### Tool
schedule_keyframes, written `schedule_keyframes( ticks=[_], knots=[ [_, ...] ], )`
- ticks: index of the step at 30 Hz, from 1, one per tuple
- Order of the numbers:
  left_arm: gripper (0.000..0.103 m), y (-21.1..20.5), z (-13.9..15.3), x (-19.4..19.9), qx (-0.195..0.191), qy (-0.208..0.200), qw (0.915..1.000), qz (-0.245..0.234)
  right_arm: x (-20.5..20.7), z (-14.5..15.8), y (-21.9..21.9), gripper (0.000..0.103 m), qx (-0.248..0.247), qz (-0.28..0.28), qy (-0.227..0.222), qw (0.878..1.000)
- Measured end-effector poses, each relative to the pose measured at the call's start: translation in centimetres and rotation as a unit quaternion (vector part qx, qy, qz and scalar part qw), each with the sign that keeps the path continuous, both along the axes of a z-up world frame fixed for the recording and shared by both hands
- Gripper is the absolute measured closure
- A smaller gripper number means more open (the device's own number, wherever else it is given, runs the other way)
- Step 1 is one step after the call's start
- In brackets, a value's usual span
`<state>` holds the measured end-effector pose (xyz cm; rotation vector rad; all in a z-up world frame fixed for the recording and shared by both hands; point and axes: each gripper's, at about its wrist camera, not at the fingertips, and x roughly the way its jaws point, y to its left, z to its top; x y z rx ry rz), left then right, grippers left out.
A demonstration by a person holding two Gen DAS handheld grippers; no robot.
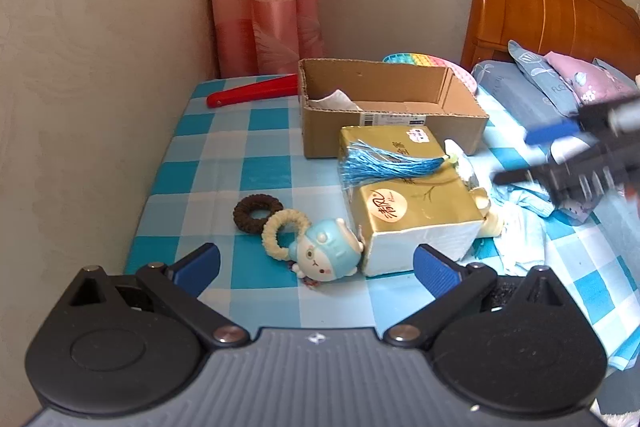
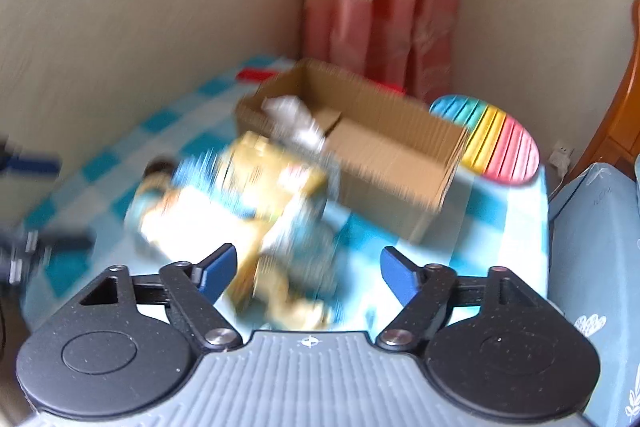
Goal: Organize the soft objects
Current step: 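Move the right tool over to the blue face mask, then grasp the blue face mask with the right tool and drop it into the box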
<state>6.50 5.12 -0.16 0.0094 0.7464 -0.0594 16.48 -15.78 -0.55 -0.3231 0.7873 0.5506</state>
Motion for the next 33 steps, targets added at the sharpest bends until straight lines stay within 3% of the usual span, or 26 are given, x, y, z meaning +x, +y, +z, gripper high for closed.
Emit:
schedule_keyframes(
  ticks=[2, 6, 17, 28, 33],
  knots=[
    [0.001, -0.1, -0.1, 0.0, -0.001, 0.001, 1.0, -0.003, -1.3, -1.3, -0.3, 0.012, -0.01, 0.005, 0.012, 1.0],
    [0.001, -0.3, -0.3, 0.2, -0.002, 0.005, 1.0, -0.007, -2.4, -3.8, -0.8, 0.012, -0.04, -0.001, 0.029, 0.999],
    [0.001, -0.7, -0.8, 0.2, -0.001, 0.017, 0.9998, -0.012, -1.1, -7.0, -1.5, 0.009, -0.037, -0.019, 0.056, 0.998],
    [0.001, -0.6, -1.1, 0.4, -0.002, 0.024, 0.9996, -0.012, -2.0, -5.4, -2.0, 0.046, -0.029, -0.031, 0.045, 0.998],
    [0.001, -0.7, -1.2, 0.3, -0.004, 0.026, 0.9995, -0.015, -2.8, -4.2, -2.3, 0.053, -0.022, -0.036, 0.035, 0.998]
  ],
)
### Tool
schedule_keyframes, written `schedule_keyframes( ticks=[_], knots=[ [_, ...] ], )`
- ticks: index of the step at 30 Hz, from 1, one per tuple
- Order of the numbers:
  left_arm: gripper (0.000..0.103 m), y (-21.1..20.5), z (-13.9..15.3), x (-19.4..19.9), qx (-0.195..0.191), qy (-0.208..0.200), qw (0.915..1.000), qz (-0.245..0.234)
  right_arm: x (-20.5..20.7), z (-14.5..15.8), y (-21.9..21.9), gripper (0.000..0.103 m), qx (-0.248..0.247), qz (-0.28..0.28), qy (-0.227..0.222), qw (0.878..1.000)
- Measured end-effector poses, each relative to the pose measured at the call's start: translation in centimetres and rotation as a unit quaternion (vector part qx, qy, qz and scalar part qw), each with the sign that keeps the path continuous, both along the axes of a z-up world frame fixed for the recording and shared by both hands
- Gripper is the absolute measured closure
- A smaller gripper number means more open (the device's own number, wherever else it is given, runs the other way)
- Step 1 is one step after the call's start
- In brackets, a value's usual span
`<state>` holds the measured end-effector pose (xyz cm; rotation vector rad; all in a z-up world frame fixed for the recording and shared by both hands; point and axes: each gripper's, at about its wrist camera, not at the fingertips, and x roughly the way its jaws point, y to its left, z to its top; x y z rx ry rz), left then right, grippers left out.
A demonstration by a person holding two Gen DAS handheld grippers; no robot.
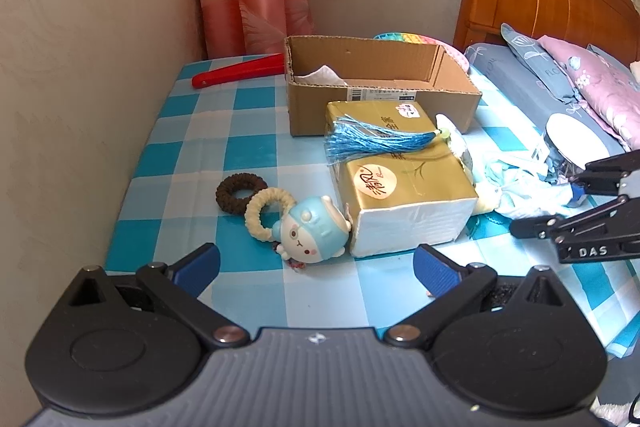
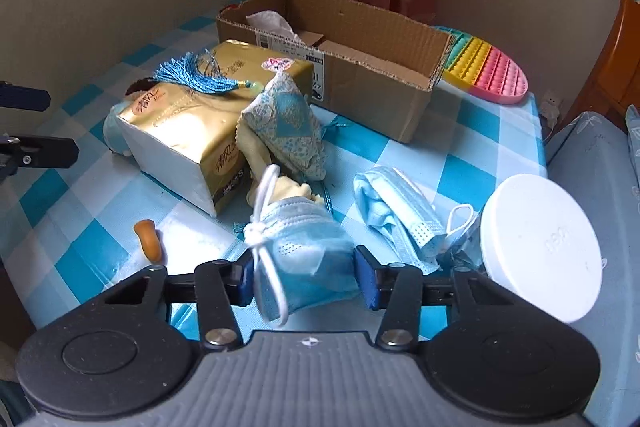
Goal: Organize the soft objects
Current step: 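Grasp the blue face mask with the right tool and drop it into the box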
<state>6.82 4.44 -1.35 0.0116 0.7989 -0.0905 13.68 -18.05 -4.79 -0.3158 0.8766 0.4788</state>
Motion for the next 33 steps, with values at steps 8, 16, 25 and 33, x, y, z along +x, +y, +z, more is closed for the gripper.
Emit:
schedule_keyframes(
  ticks=[8, 16, 25, 33],
  knots=[
    [0.001, 0.0, -0.1, -0.1, -0.003, 0.002, 1.0, -0.001, -0.5, 1.1, -0.2, 0.07, 0.007, -0.007, -0.012, 1.0],
    [0.001, 0.1, -0.2, -0.2, -0.004, 0.002, 1.0, 0.0, -0.6, 3.4, -0.3, 0.074, 0.016, -0.01, -0.043, 0.999],
    [0.001, 0.1, -0.4, -0.2, -0.007, 0.004, 1.0, -0.004, 2.3, 7.1, 0.7, 0.074, -0.001, 0.0, -0.106, 0.994],
    [0.001, 0.2, -0.5, -0.3, -0.007, 0.007, 0.9999, 0.0, 10.8, 9.6, 3.6, 0.059, -0.004, -0.019, -0.138, 0.99]
  ],
)
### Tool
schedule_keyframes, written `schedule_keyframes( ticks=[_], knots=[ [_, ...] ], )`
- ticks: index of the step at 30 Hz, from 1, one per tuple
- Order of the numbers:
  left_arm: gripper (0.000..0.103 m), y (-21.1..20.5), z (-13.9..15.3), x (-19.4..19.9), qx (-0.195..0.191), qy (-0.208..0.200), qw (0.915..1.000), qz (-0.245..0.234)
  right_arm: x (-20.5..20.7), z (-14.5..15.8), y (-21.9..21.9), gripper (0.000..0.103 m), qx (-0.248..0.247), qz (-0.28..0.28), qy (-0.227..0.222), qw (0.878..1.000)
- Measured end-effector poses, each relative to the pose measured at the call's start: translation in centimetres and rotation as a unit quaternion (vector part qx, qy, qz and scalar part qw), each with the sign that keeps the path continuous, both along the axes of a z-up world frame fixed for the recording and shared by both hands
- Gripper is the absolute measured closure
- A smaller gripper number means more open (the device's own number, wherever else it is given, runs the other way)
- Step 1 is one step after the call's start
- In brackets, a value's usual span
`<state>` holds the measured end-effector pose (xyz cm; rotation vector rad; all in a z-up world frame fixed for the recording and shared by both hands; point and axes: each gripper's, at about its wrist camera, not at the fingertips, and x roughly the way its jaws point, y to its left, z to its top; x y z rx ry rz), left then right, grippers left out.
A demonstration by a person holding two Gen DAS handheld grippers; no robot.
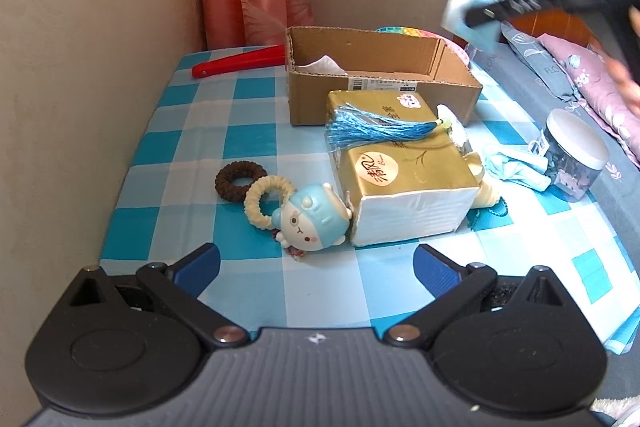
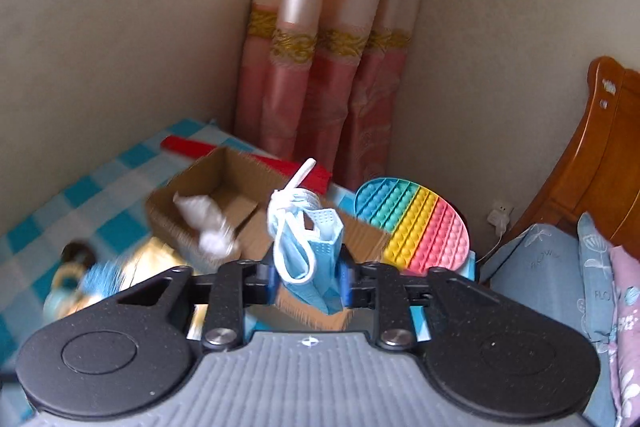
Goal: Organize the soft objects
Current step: 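Grasp the blue face mask with the right tool and drop it into the box, then lower the right tool onto an orange earplug and close on it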
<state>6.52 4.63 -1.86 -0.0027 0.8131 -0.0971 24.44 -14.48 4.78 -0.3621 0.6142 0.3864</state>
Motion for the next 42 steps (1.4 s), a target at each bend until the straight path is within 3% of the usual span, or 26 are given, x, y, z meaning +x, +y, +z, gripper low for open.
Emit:
schedule_keyframes(
  ticks=[1, 3, 10, 18, 29, 42],
  knots=[
    [0.001, 0.0, 0.0, 0.0, 0.001, 0.001, 1.0, 0.001, 0.7, 0.0, 0.2, 0.041, 0.007, -0.006, 0.002, 1.0],
    [0.001, 0.0, 0.0, -0.1, 0.002, 0.001, 1.0, 0.003, 1.0, -0.1, 0.4, 0.023, 0.014, -0.004, -0.006, 1.0],
    [0.001, 0.4, -0.1, -0.1, 0.0, 0.003, 1.0, 0.005, -2.3, -0.3, 0.3, 0.005, 0.014, 0.018, -0.009, 1.0],
    [0.001, -0.3, 0.3, -0.8, 0.002, -0.009, 0.9999, -0.012, -7.2, -1.4, -0.6, 0.0, 0.026, 0.025, 0.009, 0.999],
    [0.001, -0.7, 0.4, -1.9, -0.013, -0.015, 0.9997, -0.012, -13.0, -5.4, -2.8, 0.0, 0.035, 0.007, 0.039, 0.999],
    [0.001, -3.5, -0.3, -3.2, 0.019, -0.019, 0.9982, -0.055, -17.1, -10.0, -5.8, 0.0, 0.04, -0.034, 0.08, 0.995]
  ],
)
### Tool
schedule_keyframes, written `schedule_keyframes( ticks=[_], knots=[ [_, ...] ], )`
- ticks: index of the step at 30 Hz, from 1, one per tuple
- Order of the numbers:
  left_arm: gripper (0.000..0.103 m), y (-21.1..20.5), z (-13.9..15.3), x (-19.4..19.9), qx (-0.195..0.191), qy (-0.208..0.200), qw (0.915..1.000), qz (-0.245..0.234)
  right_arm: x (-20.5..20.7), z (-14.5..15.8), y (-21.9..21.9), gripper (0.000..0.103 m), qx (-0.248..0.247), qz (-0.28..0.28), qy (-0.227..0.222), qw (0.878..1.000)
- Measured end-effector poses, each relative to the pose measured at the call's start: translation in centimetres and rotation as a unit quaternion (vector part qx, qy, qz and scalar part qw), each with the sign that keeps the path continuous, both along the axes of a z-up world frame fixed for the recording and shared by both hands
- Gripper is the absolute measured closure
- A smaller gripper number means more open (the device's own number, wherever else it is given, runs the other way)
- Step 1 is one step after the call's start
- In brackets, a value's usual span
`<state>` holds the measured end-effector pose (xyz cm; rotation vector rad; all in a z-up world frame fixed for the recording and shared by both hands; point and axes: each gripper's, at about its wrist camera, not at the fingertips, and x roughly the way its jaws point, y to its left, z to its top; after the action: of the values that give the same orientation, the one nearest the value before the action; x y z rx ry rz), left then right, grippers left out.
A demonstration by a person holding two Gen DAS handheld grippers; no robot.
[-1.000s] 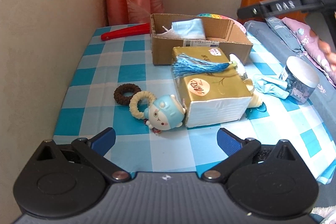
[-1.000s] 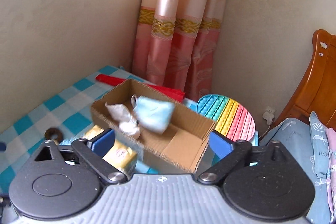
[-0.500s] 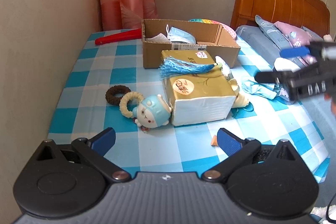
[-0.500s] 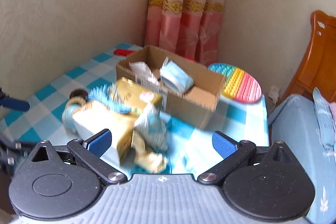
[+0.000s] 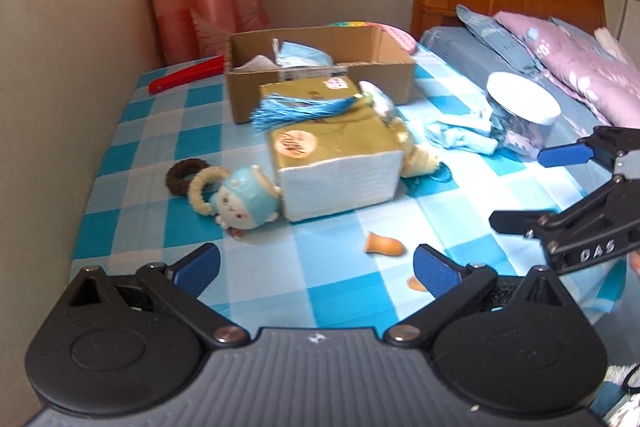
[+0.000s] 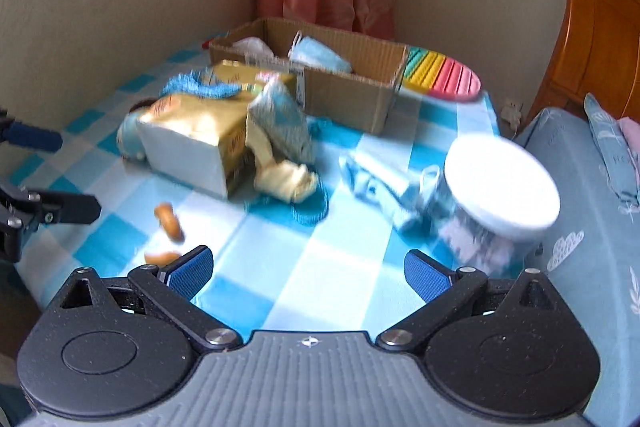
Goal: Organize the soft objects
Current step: 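Lower the right tool onto an orange earplug and close on it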
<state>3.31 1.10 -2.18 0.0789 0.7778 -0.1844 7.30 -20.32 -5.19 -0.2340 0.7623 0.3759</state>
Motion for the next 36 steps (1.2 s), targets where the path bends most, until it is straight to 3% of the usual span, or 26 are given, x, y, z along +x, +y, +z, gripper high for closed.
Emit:
schedule_keyframes(
  ticks=[8, 14, 20, 28, 36],
  knots=[
    [0.001, -3.2, -0.7, -0.6, 0.026, 0.006, 0.999, -0.036, -1.5, -1.6, -1.4, 0.0, 0.015, 0.005, 0.012, 1.0],
    [0.001, -4.5, -1.2, -0.7, 0.043, 0.013, 0.9981, -0.044, -2.3, -2.2, -1.0, 0.0, 0.043, 0.054, 0.02, 0.997],
    [0.001, -3.3, -1.0, -0.7, 0.065, 0.01, 0.9976, -0.024, -2.3, -2.6, 1.2, 0.003, 0.045, 0.111, 0.016, 0.993],
    [0.001, -0.3, -1.6, -0.4, 0.05, 0.017, 0.9985, 0.012, -1.6, -3.0, 4.5, 0.026, 0.021, 0.16, 0.016, 0.987],
    [0.001, 0.8, -2.1, 0.0, 0.032, 0.021, 0.9991, 0.016, -0.7, -2.8, 6.1, 0.048, 0.015, 0.183, 0.011, 0.983]
  ],
)
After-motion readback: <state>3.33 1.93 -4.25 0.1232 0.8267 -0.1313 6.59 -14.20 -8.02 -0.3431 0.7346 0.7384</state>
